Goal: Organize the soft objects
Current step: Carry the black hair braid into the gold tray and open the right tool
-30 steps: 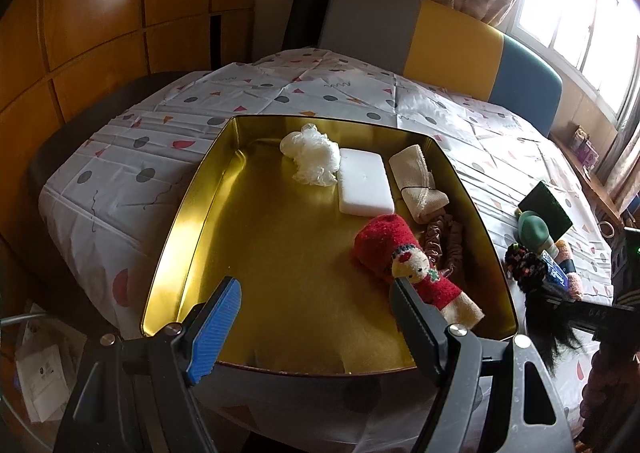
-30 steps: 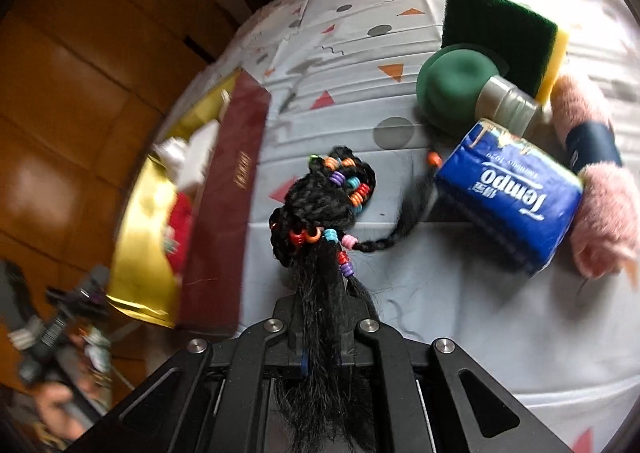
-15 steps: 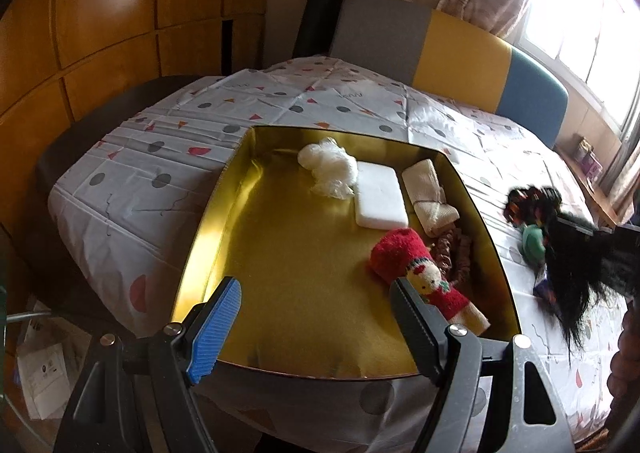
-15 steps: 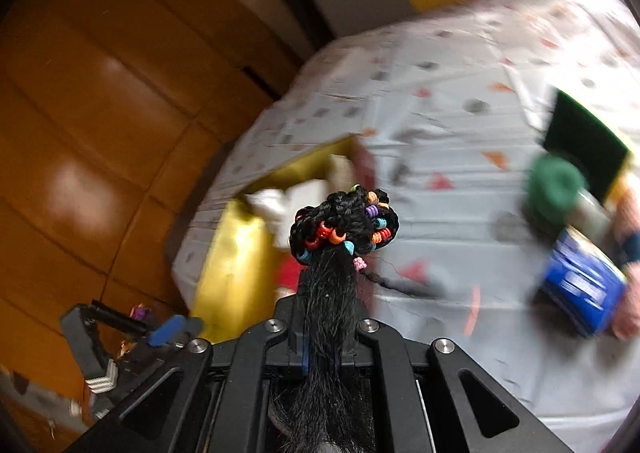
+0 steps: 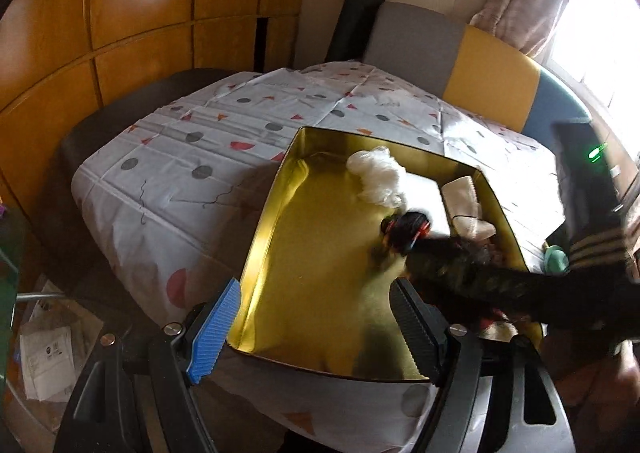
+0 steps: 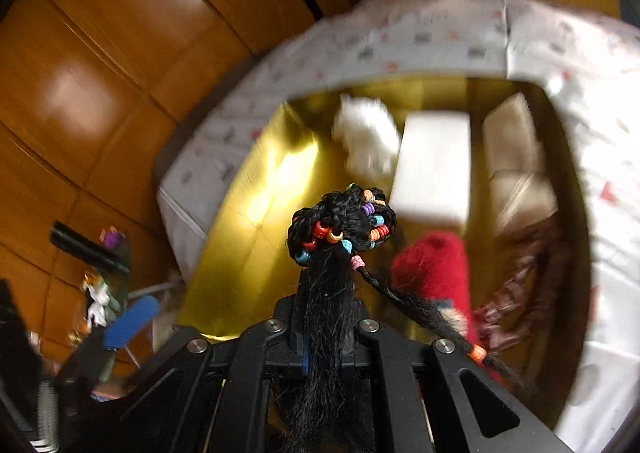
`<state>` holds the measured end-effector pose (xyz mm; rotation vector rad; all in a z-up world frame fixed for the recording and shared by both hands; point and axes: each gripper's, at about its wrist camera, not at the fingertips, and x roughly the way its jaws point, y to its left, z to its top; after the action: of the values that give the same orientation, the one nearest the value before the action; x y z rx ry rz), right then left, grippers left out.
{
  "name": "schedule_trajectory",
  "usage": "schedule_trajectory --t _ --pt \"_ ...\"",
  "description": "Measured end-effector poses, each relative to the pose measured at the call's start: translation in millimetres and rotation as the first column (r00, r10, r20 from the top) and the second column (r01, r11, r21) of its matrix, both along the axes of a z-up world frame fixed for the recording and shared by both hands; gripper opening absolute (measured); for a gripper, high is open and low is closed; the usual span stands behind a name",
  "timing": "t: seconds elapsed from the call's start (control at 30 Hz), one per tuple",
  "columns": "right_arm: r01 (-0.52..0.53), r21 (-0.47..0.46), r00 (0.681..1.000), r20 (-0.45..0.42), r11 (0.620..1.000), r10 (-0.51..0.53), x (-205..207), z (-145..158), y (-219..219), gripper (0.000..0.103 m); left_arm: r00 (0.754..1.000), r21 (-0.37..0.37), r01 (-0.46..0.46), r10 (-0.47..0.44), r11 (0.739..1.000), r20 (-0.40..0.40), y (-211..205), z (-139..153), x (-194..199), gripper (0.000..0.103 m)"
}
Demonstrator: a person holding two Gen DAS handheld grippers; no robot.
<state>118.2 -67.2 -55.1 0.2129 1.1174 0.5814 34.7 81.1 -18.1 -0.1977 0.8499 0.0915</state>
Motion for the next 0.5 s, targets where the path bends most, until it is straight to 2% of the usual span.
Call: schedule_trajectory --t 0.03,0.1,0.2,0.37,0.5 --pt "0.006 -0.012 1.000 -0.014 1.000 -0.006 1 -6 1 0.013 1.000 -0.002 0.001 -0.001 1.000 -0.004 1 -1 1 0.078" --pt "0.017 -0.035 1.000 -0.025 0.999 -0.018 3 -16 -1 0.014 1.000 0.003 -0.001 0.001 1.000 -0.007 2 -3 1 0.078" --pt "0.019 -0.038 0.998 -0.051 0.999 -0.021 4 -25 -6 0.029 1.000 0.005 0.006 -0.006 1.000 -0.018 0 -7 3 0.078" --pt "0.023 -0.030 0.999 -0.034 0.999 -0.024 -3 -22 -16 0.038 1.000 0.020 0.020 -0.019 1.000 -0.018 -5 -6 3 0.078" --pt "0.032 -0.006 0.999 0.015 0.999 -0.032 -13 -6 -22 0.057 1.000 0.028 0.020 -0.020 0.999 -0.014 -8 -4 2 0.078"
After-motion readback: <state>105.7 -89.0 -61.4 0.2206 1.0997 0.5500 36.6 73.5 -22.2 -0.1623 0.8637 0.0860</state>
